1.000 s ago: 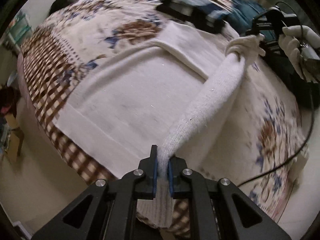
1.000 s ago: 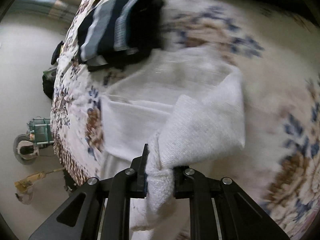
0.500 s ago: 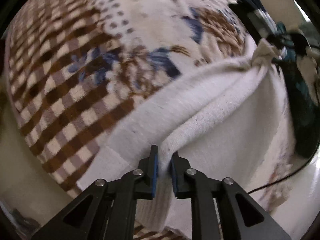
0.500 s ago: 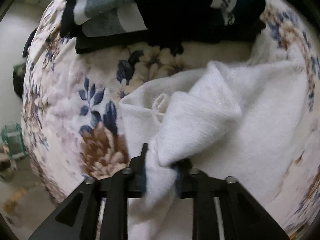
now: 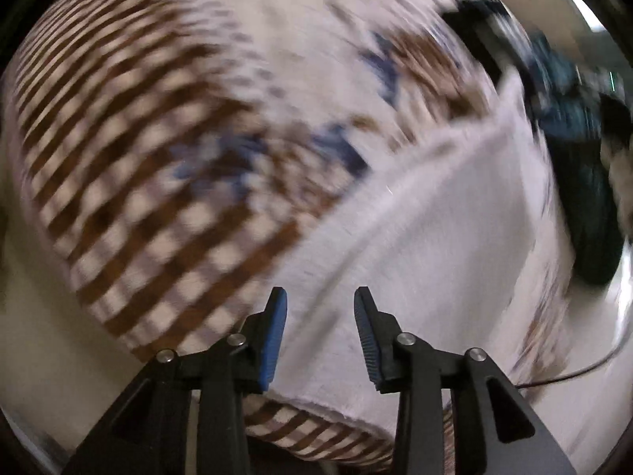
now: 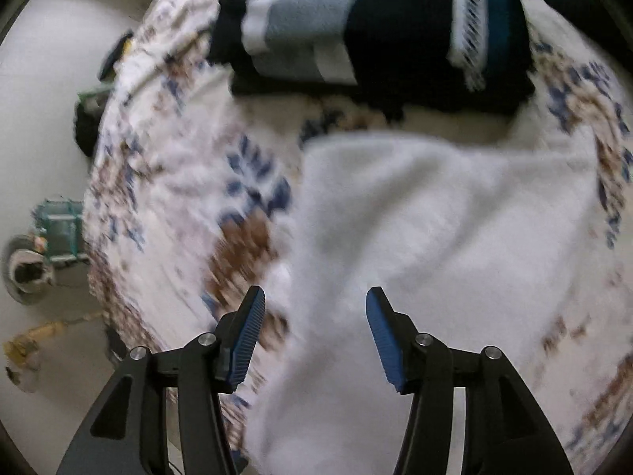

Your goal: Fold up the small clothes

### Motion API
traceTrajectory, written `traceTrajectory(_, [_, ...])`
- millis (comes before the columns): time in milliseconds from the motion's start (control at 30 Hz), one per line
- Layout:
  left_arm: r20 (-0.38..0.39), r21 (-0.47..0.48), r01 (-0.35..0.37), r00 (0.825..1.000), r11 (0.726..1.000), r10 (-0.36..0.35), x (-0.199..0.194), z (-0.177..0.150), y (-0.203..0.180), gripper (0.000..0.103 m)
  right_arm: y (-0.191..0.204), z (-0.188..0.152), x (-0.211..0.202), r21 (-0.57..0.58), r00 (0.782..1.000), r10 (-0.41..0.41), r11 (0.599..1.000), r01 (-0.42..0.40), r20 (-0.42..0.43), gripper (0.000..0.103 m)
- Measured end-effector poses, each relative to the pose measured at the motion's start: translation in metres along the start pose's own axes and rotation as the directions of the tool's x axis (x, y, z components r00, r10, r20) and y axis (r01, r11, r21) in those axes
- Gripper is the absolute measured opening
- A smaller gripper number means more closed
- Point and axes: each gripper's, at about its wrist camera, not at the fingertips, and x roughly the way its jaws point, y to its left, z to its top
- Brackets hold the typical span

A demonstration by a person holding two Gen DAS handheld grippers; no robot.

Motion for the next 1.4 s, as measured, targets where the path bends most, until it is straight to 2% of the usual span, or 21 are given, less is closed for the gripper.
traceTrajectory(67, [-0.024, 0.081, -0.051, 0.998, 0.995, 0.053, 0.015, -0.003, -0.016, 0.032, 0.004, -0.023, 0.020, 0.002, 0.997, 0.015, 1.000, -0.015, -0.071, 0.056])
traceTrajectory(100, [-0.017, 0.110, -0.066, 0.997, 0.992, 0.069, 0.022, -0.006, -0.021, 0.028, 0.006, -0.035, 0.031, 0.006, 0.994, 0.026, 1.000, -0.026, -0.108, 0.056])
traceTrajectory(133, [-0.006, 0.127, -0.061, 0.998, 0.990, 0.062, 0.025, -0.007, -0.025, 0.004, 0.009, -0.046, 0.044, 0.016, 0.989, 0.039, 0.999, -0.037, -0.144, 0.056])
traceTrajectory(200, [0.026, 0.150, -0.081, 0.997, 0.985, 0.078, 0.025, -0.010, -0.027, 0.005, 0.015, -0.067, 0.070, 0.046, 0.984, 0.067, 0.997, -0.060, -0.167, 0.056])
traceTrajectory(267, [0.061, 0.129, -0.077, 0.996, 0.989, 0.069, 0.017, -0.009, -0.022, 0.004, 0.018, -0.080, 0.085, 0.071, 0.985, 0.082, 0.995, -0.072, -0.149, 0.044])
traceTrajectory(300, [0.077, 0.113, -0.072, 0.995, 0.991, 0.064, 0.011, -0.009, -0.017, 0.004, 0.019, -0.082, 0.092, 0.085, 0.987, 0.074, 0.994, -0.063, -0.140, 0.009])
traceTrajectory(400, [0.103, 0.081, -0.065, 0.993, 0.995, 0.056, -0.005, -0.006, -0.005, 0.004, 0.024, -0.089, 0.098, 0.156, 0.995, 0.071, 0.986, -0.058, -0.077, 0.007])
traceTrajectory(533, [0.105, 0.034, -0.041, 0.994, 0.999, 0.037, -0.013, 0.003, 0.014, 0.005, 0.047, -0.091, 0.092, 0.098, 0.998, 0.052, 0.994, -0.047, -0.047, 0.007])
traceTrajectory(600, [0.053, 0.022, -0.056, 0.997, 0.998, 0.055, 0.008, 0.002, 0.017, 0.005, 0.052, -0.085, 0.099, 0.056, 0.995, 0.032, 0.998, -0.027, -0.091, 0.011])
traceTrajectory(667, [0.018, -0.031, -0.009, 1.000, 0.999, 0.010, 0.019, 0.006, 0.031, 0.009, 0.051, -0.079, 0.102, 0.034, 0.990, 0.043, 0.999, -0.039, -0.135, 0.015])
traceTrajectory(700, [0.009, -0.049, 0.013, 1.000, 0.999, -0.013, 0.014, 0.003, 0.037, 0.009, 0.050, -0.077, 0.098, 0.028, 0.988, 0.062, 0.998, -0.058, -0.141, 0.022])
traceTrajectory(733, [0.010, -0.068, 0.045, 0.999, 0.997, -0.044, 0.009, 0.005, 0.039, 0.011, 0.047, -0.076, 0.090, 0.024, 0.987, 0.089, 0.996, -0.087, -0.135, 0.035])
traceTrajectory(800, [0.009, -0.090, 0.072, 0.997, 0.993, -0.072, -0.007, 0.010, 0.036, 0.019, 0.033, -0.073, 0.059, 0.009, 0.989, 0.124, 0.992, -0.123, -0.076, 0.053])
traceTrajectory(833, [0.012, -0.092, 0.071, 0.997, 0.993, -0.071, -0.014, 0.015, 0.031, 0.024, 0.025, -0.071, 0.041, -0.001, 0.993, 0.116, 0.993, -0.116, -0.029, 0.056])
traceTrajectory(900, [0.035, -0.083, 0.116, 0.993, 0.990, -0.114, -0.029, 0.031, 0.019, 0.026, 0.002, -0.066, 0.007, 0.002, 0.996, 0.053, 0.999, -0.054, 0.066, 0.056])
traceTrajectory(967, [0.062, -0.047, 0.158, 0.986, 0.986, -0.155, -0.035, 0.058, -0.003, 0.027, -0.036, -0.062, -0.027, 0.055, 0.987, -0.007, 0.999, -0.002, 0.163, 0.056])
traceTrajectory(1033, [0.085, 0.020, 0.178, 0.980, 0.984, -0.179, -0.032, 0.092, -0.036, 0.028, -0.076, -0.054, -0.046, 0.144, 0.978, -0.041, 0.990, 0.012, 0.204, 0.056])
traceTrajectory(1167, [0.109, 0.196, 0.201, 0.968, 0.960, -0.226, -0.007, 0.168, -0.122, 0.028, -0.152, -0.044, -0.059, 0.300, 0.969, -0.056, 0.954, -0.020, 0.243, 0.056])
traceTrajectory(1267, [0.073, 0.281, 0.199, 0.971, 0.939, -0.228, 0.034, 0.223, -0.185, 0.028, -0.195, -0.035, -0.054, 0.348, 0.961, -0.031, 0.935, -0.069, 0.274, 0.056])
traceTrajectory(1333, [0.031, 0.322, 0.199, 0.975, 0.926, -0.220, 0.063, 0.247, -0.217, 0.028, -0.213, -0.030, -0.043, 0.355, 0.957, 0.002, 0.928, -0.110, 0.290, 0.063])
traceTrajectory(1400, [-0.006, 0.348, 0.168, 0.984, 0.922, -0.177, 0.082, 0.257, -0.230, 0.028, -0.225, -0.023, -0.031, 0.366, 0.951, 0.037, 0.918, -0.153, 0.306, 0.067])
